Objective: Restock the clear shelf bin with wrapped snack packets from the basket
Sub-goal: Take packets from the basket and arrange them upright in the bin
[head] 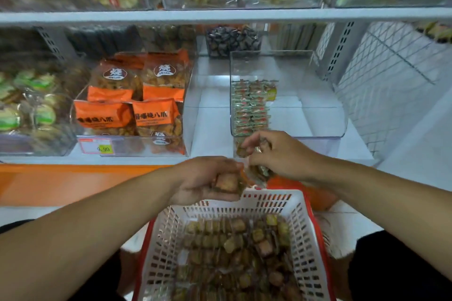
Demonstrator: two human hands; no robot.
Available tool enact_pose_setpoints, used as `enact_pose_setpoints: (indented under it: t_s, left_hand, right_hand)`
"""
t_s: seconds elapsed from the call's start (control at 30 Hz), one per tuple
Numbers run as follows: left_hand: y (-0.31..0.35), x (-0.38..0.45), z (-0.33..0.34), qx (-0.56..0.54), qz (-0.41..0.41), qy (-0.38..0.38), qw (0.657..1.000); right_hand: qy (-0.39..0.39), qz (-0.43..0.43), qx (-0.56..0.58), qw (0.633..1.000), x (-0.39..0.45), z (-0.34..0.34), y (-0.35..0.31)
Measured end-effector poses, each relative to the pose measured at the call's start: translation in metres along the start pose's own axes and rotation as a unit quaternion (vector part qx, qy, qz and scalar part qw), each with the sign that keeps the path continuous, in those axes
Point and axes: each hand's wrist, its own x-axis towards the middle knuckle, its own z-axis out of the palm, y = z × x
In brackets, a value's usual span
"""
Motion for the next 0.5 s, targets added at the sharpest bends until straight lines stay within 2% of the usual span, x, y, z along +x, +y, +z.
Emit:
enact_pose_setpoints:
  t_s: [0.13, 0.23, 0.3, 0.37, 0.43, 0.5]
  left_hand:
    - [0.024, -0.023, 0.020, -0.117, 0.037, -0.061, 0.991]
    - [0.029, -0.021, 0.025, -0.124, 0.064, -0.082, 0.987]
    - [0.033, -0.017, 0.030, -0.119, 0.070, -0.089, 0.986]
    - [0.036, -0.014, 0.032, -0.118, 0.082, -0.081, 0.986]
    - [0.037, -0.012, 0.032, -0.113, 0.097, -0.044, 0.988]
    - [0.036, -0.011, 0.030, -0.119, 0.108, -0.004, 0.987]
  right_hand:
    - [0.055, -0.042, 0.069, 0.995, -0.002, -0.008, -0.018]
    - [0.061, -0.056, 0.028, 0.996, 0.001, -0.007, -0.023]
    - [-0.012, -0.012, 0.100, 0.995, 0.004, -0.014, -0.027]
    - [-0.103, 0.052, 0.262, 0.958, 0.005, -0.027, -0.032]
    - [-0.133, 0.076, 0.367, 0.918, 0.005, -0.039, -0.035]
    - [-0.146, 0.071, 0.412, 0.897, 0.005, -0.043, -0.037]
